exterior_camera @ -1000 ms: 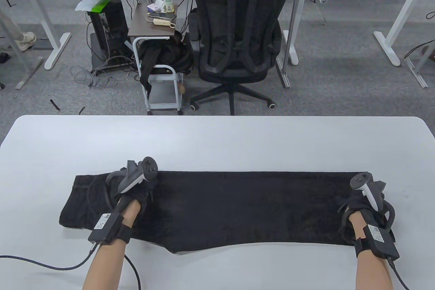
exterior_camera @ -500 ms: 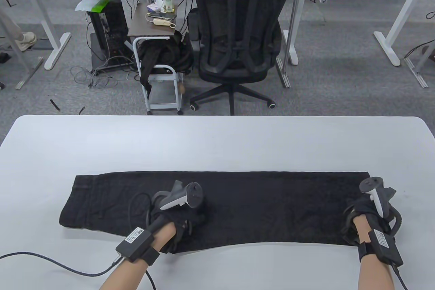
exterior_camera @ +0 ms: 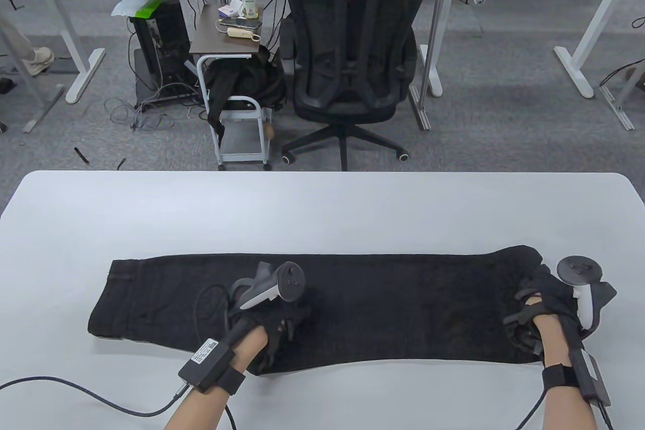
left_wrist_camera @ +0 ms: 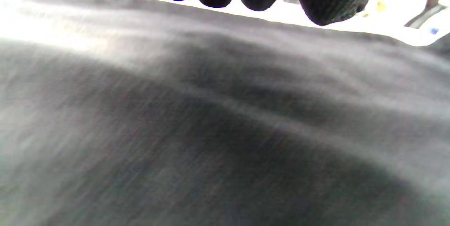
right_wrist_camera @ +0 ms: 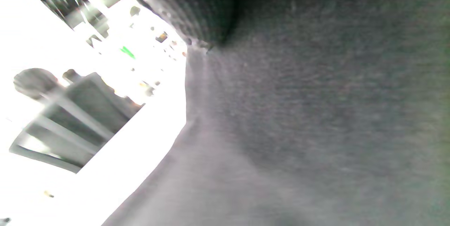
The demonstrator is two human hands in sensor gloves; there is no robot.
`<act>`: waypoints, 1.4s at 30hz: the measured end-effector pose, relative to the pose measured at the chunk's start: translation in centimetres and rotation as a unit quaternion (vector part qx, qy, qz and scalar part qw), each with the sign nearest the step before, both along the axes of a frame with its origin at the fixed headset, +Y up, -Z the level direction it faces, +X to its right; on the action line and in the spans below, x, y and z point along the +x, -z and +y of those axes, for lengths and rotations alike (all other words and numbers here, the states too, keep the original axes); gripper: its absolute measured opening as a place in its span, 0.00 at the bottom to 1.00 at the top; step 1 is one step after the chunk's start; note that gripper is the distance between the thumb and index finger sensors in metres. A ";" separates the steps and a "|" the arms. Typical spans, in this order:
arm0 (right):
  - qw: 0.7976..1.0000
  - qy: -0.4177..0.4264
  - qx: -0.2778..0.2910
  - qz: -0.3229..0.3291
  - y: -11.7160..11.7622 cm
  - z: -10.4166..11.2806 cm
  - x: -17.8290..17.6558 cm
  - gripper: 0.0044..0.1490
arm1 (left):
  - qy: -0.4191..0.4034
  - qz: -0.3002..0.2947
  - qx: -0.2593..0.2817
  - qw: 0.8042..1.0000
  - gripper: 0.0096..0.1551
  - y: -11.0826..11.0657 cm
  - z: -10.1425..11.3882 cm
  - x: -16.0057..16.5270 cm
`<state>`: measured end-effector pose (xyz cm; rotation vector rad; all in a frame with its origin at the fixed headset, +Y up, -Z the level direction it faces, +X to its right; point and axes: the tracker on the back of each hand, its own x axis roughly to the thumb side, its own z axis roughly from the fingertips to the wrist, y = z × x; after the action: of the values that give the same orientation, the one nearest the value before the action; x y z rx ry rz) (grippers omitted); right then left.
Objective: Fold trousers
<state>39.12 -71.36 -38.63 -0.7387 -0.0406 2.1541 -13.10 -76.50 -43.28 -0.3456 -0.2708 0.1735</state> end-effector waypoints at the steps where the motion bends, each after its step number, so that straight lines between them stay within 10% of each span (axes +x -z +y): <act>1: 0.999 0.028 0.017 0.012 -0.2 0.7 -0.3 0.40 | -0.016 0.001 0.006 1.000 0.39 0.0 0.5 0.2; 16: 0.904 0.335 0.175 0.199 0.2 6.3 -15.4 0.40 | -0.324 -0.020 0.034 0.945 0.39 -0.3 6.6 4.5; 27: 0.894 0.341 0.140 0.256 2.7 1.7 -25.6 0.40 | -0.492 0.026 -0.076 0.867 0.44 0.9 2.9 4.4; 42: 0.857 0.367 0.088 0.352 3.0 0.1 -26.1 0.38 | -0.579 0.089 -0.148 0.797 0.43 2.4 -1.5 2.8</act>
<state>12.97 -71.28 -41.60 0.1809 0.3682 1.5218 -10.30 -77.96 -45.66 -0.4334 -0.2376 1.4769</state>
